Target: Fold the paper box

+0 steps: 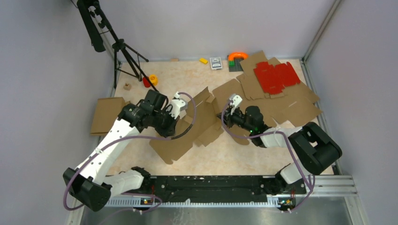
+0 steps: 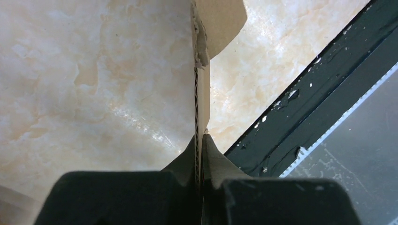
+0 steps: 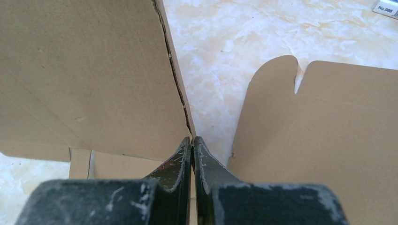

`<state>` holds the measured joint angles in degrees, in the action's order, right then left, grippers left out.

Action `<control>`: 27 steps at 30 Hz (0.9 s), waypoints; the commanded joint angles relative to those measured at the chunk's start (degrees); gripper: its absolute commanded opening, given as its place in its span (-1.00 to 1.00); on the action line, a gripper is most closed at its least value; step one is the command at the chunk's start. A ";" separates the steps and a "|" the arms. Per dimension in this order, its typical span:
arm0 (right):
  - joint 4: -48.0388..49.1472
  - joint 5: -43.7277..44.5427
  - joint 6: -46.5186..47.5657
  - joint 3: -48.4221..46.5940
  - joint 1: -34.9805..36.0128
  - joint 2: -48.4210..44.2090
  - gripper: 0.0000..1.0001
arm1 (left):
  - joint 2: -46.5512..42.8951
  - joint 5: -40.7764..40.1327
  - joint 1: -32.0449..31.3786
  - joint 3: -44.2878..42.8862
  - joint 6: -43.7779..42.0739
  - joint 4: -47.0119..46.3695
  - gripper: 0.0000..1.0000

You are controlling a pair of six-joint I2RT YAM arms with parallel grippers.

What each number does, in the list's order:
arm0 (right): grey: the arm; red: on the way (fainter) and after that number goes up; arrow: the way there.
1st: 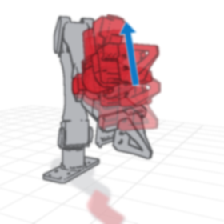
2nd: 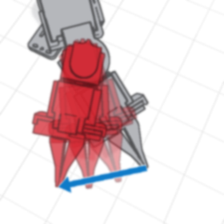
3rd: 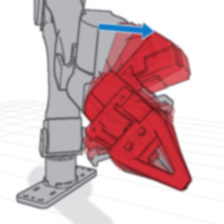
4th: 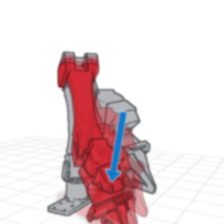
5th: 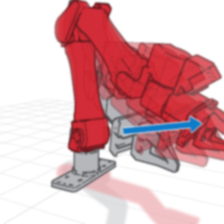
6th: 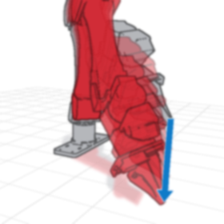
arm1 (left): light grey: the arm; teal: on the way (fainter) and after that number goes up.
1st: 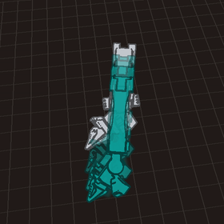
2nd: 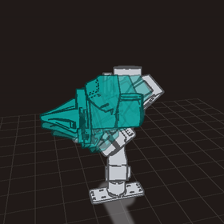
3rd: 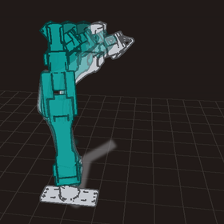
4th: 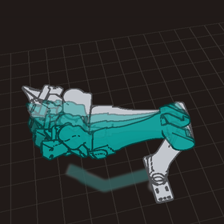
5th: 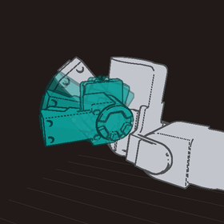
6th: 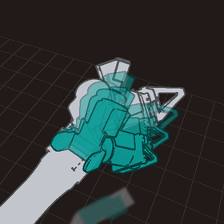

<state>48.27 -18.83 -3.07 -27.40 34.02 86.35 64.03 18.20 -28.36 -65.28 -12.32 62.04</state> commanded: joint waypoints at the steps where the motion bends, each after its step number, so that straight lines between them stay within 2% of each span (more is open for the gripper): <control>1: 2.61 -0.42 0.00 -0.96 2.38 -1.12 -1.00 | 2.18 0.92 -0.88 -2.49 6.27 -7.32 -0.98; 9: 2.71 1.03 2.66 -0.47 5.68 -2.02 -1.00 | 10.87 -8.92 -2.14 -10.75 21.70 -4.98 -1.00; 13: 2.46 1.27 2.72 -1.00 6.68 -1.52 -1.00 | 13.11 -7.23 -2.71 -12.90 25.49 -6.03 -1.00; 18: 2.06 2.09 2.79 -1.51 7.20 -1.02 -1.00 | 13.67 -4.28 -4.56 -12.49 24.05 -9.20 -1.00; 27: 1.91 2.05 2.73 -1.73 7.16 -0.96 -1.00 | 16.64 5.27 -7.74 -13.23 15.49 -5.07 -1.00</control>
<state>43.94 -11.44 -0.01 -27.35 38.94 86.35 78.52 9.67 -32.34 -76.53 8.80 60.05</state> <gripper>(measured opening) 0.007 0.006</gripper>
